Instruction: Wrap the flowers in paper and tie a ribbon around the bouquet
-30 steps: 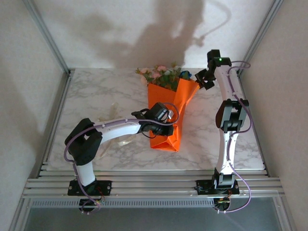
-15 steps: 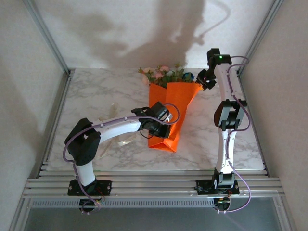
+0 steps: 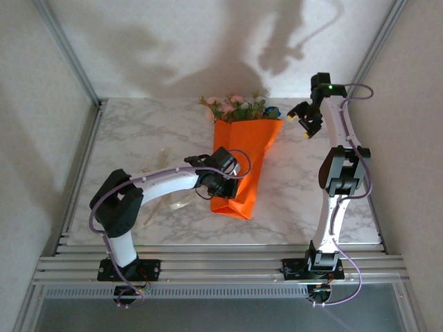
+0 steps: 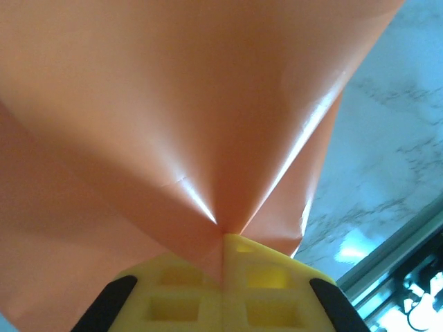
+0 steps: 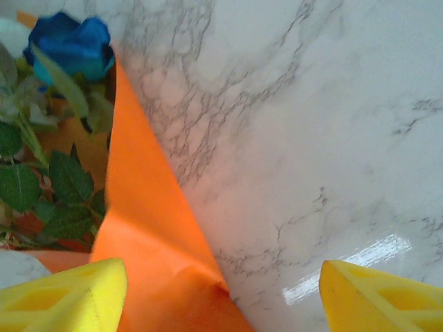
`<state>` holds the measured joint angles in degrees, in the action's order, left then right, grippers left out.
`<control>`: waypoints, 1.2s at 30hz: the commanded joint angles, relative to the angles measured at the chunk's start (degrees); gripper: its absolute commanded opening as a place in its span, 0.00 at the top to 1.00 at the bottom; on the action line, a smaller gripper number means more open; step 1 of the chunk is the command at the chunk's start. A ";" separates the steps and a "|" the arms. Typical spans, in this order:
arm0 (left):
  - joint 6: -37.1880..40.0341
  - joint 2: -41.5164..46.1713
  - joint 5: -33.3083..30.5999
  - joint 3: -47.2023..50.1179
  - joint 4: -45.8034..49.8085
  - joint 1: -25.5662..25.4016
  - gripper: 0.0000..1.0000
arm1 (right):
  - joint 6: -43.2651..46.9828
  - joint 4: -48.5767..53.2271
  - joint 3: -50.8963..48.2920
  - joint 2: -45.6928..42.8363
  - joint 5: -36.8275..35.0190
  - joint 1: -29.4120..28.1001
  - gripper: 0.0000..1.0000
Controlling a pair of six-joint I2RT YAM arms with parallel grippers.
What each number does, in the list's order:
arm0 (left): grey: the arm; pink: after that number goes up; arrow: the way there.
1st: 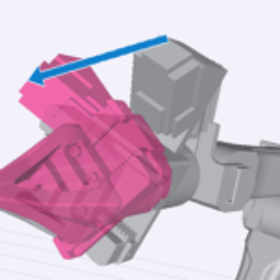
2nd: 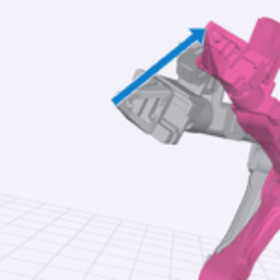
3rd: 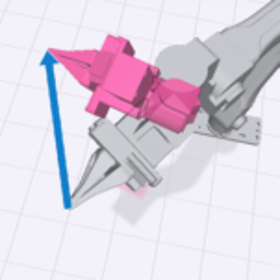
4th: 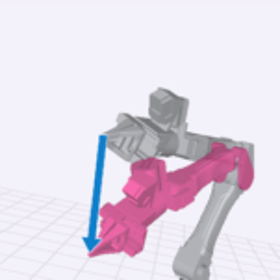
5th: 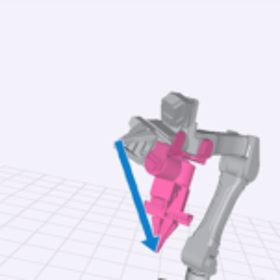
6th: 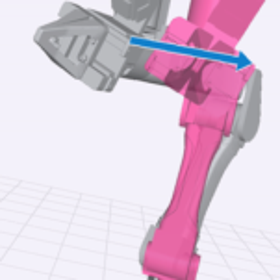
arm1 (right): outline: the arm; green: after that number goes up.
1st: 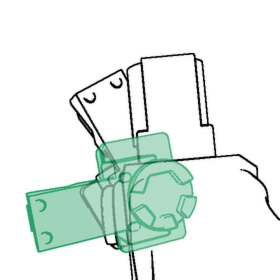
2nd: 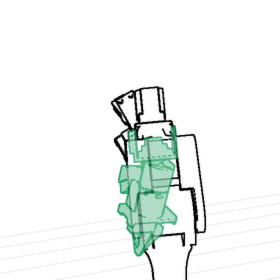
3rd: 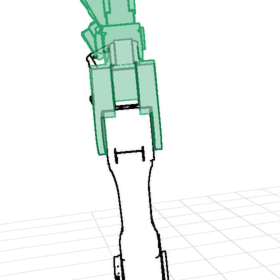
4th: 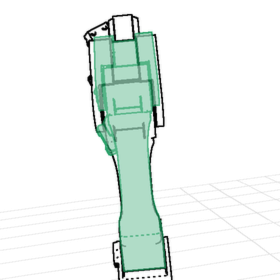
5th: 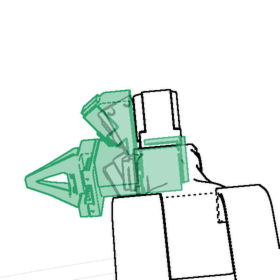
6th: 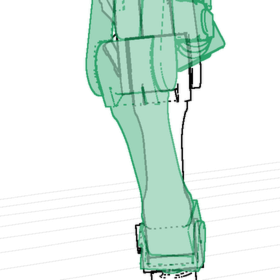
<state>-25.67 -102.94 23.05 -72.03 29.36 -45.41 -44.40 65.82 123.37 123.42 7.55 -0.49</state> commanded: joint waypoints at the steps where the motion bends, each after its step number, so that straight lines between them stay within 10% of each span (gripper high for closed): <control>1: 4.08 2.56 -2.85 -0.73 5.46 1.34 1.00 | -2.98 -2.44 -3.66 -1.72 1.86 -0.39 0.28; 7: 2.94 3.61 -3.09 0.79 2.65 2.34 1.00 | -11.71 -8.78 -7.21 -2.52 7.19 -0.90 0.38; 13: -0.91 3.69 -3.06 2.80 -1.95 4.56 1.00 | -11.43 -30.17 -36.21 -21.41 0.31 -4.17 0.50; 19: -3.28 4.94 0.54 5.61 -5.39 7.67 1.00 | -12.08 -41.56 -56.73 -31.74 1.56 -3.80 0.34; 29: 0.51 5.01 4.40 4.35 -4.62 8.49 1.00 | -10.60 -30.87 -52.84 -31.94 -1.17 -2.35 0.21; 36: 6.03 8.10 2.93 3.51 0.47 8.30 0.84 | -10.58 -18.10 -31.80 -15.12 5.15 0.63 0.27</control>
<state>-22.57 -98.13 25.96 -66.76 27.35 -37.12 -55.24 40.21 85.71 103.18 10.07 0.21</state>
